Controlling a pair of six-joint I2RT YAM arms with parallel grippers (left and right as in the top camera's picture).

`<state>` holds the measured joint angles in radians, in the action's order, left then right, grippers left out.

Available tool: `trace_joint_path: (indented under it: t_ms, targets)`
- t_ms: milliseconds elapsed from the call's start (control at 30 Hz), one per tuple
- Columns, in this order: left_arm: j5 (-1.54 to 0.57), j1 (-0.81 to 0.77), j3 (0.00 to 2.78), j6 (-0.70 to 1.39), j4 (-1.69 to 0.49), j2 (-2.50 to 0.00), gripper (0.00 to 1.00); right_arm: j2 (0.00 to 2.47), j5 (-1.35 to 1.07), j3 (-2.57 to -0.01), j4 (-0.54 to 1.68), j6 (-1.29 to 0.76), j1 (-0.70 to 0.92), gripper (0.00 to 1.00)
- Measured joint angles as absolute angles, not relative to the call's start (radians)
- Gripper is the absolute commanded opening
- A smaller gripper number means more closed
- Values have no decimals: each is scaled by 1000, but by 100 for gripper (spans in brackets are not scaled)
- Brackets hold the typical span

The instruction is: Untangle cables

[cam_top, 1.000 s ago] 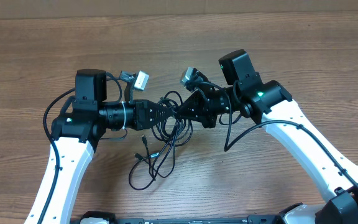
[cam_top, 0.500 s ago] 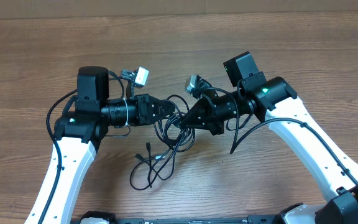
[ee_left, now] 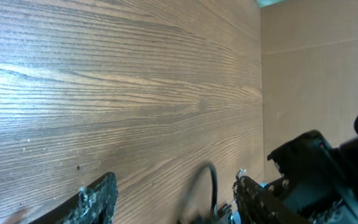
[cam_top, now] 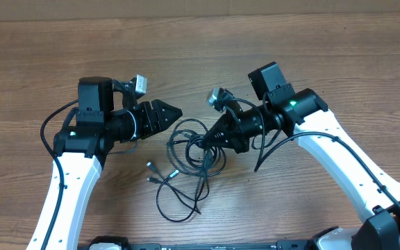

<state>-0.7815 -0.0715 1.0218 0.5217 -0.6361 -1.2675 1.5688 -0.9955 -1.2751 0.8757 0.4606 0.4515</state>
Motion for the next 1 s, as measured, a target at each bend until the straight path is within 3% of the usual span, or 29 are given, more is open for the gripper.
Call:
trace_joint_path:
  t_ms: [333, 633, 733, 833, 1000]
  targets:
    - [-845, -72, 1023, 521, -642, -1267, 61, 1569, -786, -1274, 614, -47, 451, 4]
    - [-774, -73, 1029, 463, -866, -1267, 58, 1569, -715, -1274, 515, -274, 451, 4]
    - [-723, -89, 1029, 462, -886, -1267, 66, 1569, -706, -1274, 513, -311, 451, 4]
    - [-695, -121, 1029, 482, -857, -1267, 88, 1569, -701, -1274, 513, -333, 451, 4]
    - [-599, -195, 1029, 564, -815, -1267, 93, 1569, -700, -1274, 513, -369, 451, 4]
